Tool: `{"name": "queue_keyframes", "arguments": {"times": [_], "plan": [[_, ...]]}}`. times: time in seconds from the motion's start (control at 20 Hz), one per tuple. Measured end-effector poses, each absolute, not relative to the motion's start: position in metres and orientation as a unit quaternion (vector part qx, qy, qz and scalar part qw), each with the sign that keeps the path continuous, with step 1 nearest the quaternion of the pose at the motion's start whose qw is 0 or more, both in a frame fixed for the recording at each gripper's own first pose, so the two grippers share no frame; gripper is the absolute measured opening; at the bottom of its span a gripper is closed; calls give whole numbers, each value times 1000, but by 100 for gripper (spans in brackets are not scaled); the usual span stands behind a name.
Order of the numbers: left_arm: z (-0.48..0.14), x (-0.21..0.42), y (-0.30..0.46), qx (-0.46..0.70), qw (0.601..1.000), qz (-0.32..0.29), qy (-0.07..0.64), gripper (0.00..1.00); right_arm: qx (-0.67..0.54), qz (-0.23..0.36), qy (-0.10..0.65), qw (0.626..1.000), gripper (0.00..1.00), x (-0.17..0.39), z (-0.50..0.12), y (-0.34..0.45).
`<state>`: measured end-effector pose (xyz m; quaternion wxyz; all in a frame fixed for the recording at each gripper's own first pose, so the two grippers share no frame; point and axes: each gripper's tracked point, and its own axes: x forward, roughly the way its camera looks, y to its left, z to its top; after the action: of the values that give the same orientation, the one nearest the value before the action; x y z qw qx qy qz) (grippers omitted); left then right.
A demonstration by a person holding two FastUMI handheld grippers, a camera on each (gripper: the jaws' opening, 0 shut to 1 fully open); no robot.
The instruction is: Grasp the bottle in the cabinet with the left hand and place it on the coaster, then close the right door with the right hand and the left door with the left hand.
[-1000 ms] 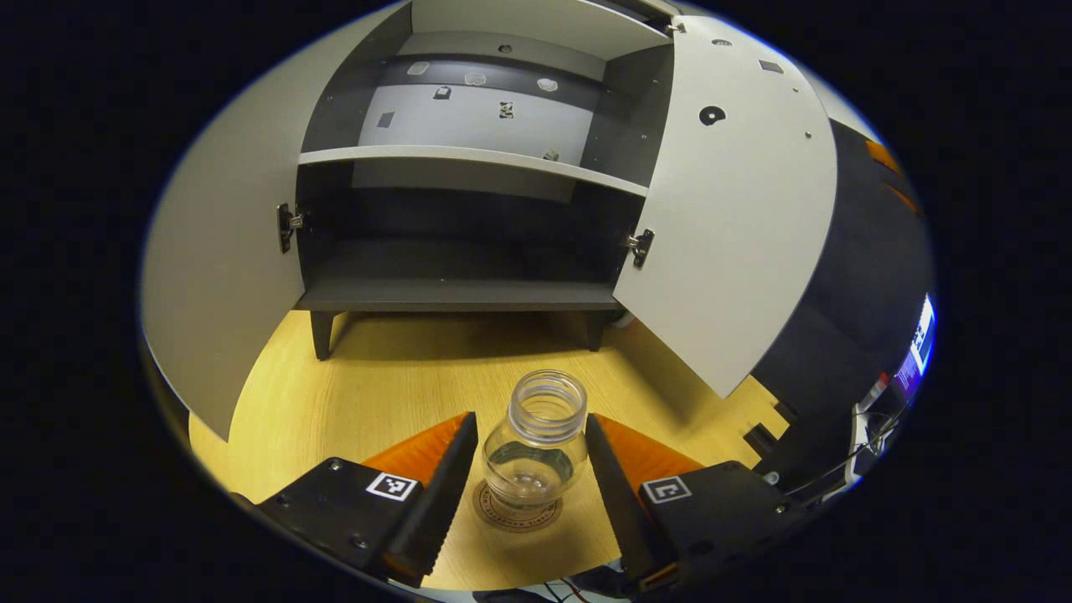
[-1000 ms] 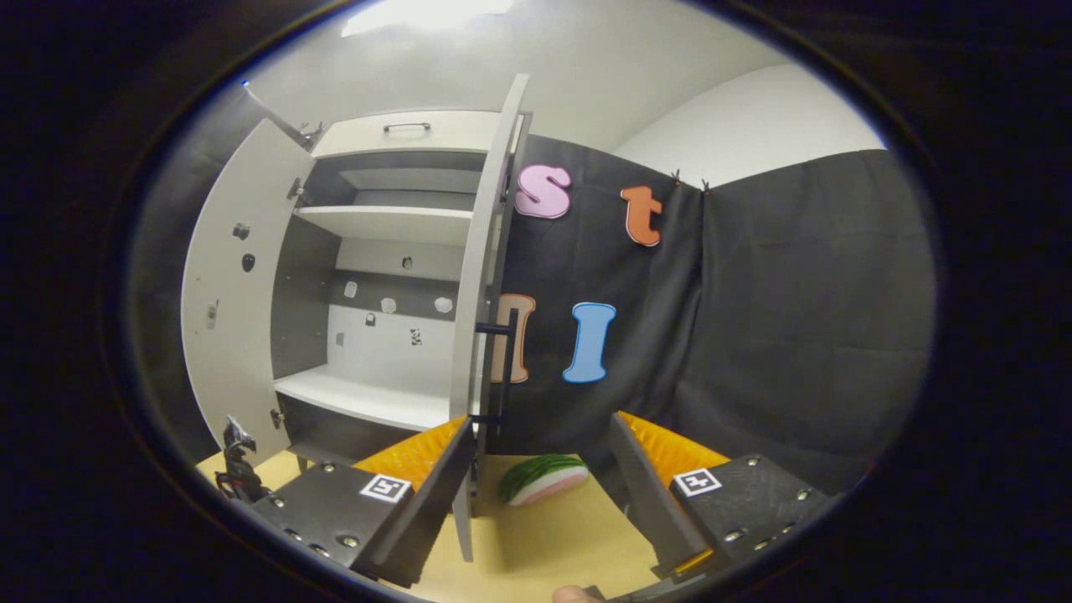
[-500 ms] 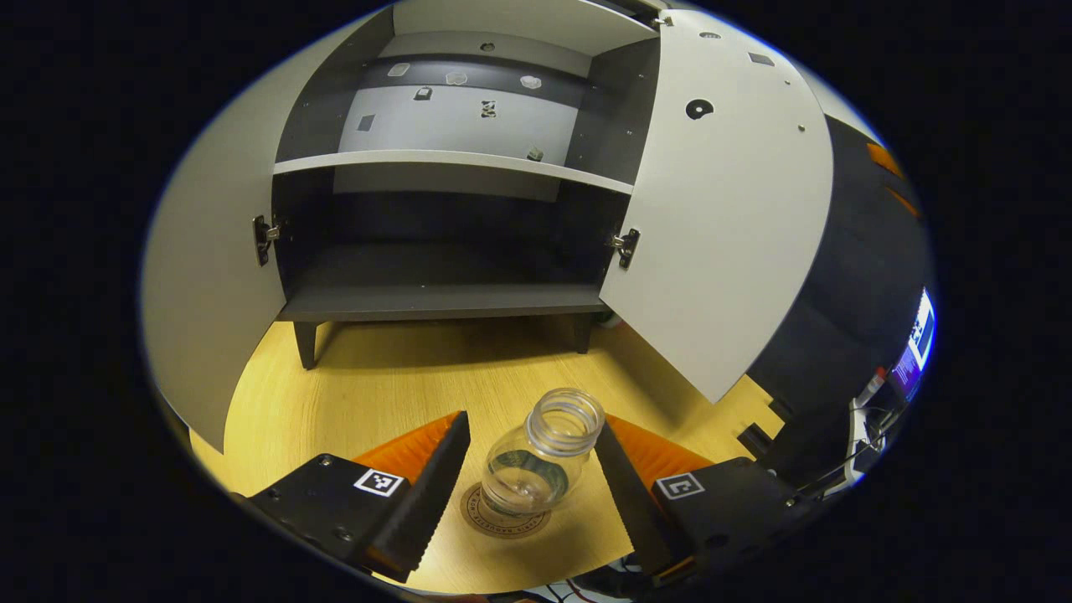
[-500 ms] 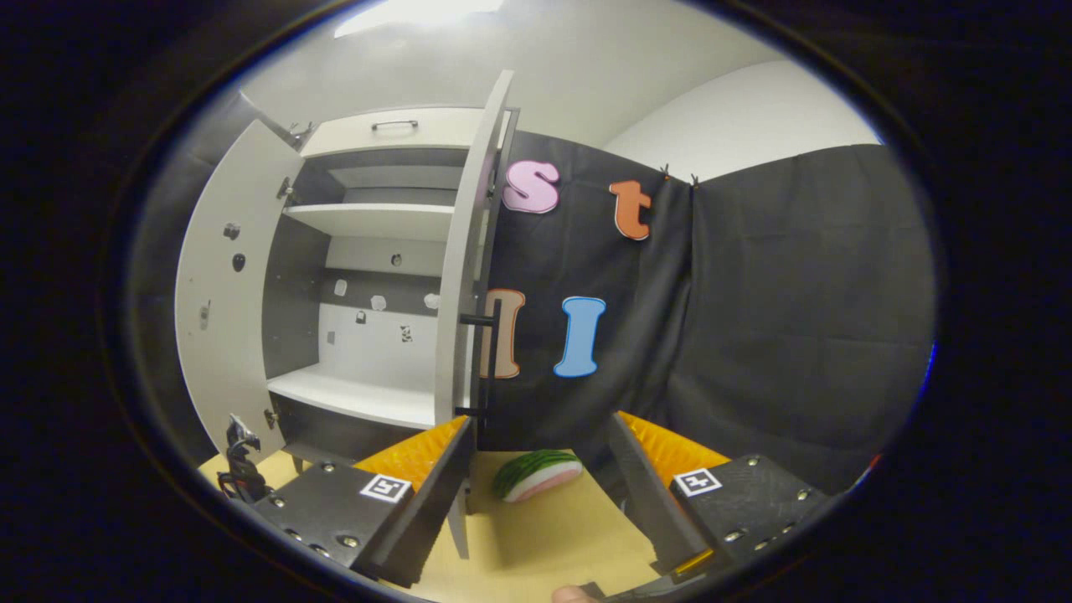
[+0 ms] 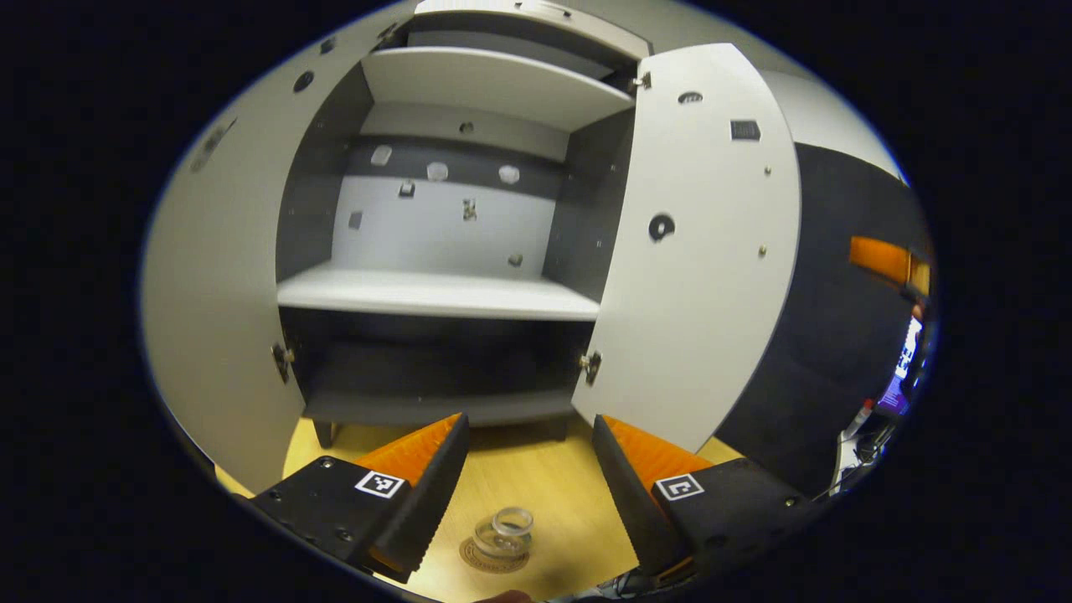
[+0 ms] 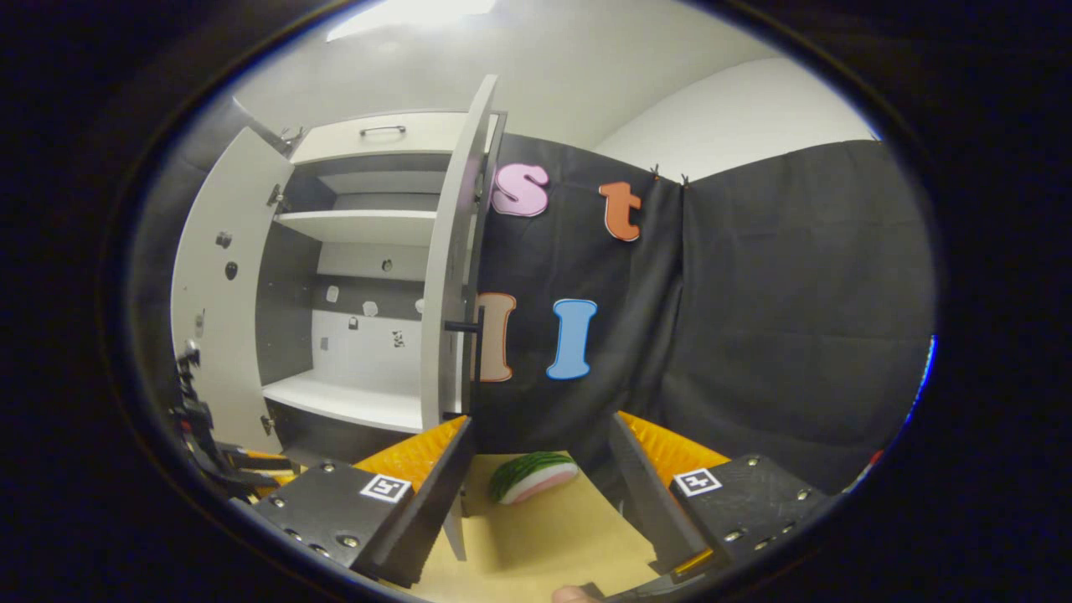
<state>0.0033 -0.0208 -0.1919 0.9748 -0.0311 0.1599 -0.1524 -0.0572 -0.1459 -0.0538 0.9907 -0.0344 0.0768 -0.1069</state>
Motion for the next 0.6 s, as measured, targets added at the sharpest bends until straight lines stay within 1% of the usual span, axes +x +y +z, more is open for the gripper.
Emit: {"name": "queue_keyframes", "arguments": {"times": [0.1, 0.15, 0.35, 0.5, 0.6], "plan": [[-149, 5, -25, -48, 977, -155, 138, 93, -33, -106, 68, 991, 98, -51, -47, -147], [-128, 6, -23, -55, 979, -151, 126, 94, -30, -106, 61, 992, 98, -46, -41, -148], [-59, 3, 0, -61, 990, -110, 70, 96, -14, -99, 23, 995, 98, -20, -15, -146], [-28, -9, 28, -41, 996, -67, 44, 96, -8, -86, -6, 996, 98, 1, 5, -142], [-19, -16, 46, -21, 998, -41, 38, 96, -6, -77, -13, 997, 98, 14, 8, -138]]}}
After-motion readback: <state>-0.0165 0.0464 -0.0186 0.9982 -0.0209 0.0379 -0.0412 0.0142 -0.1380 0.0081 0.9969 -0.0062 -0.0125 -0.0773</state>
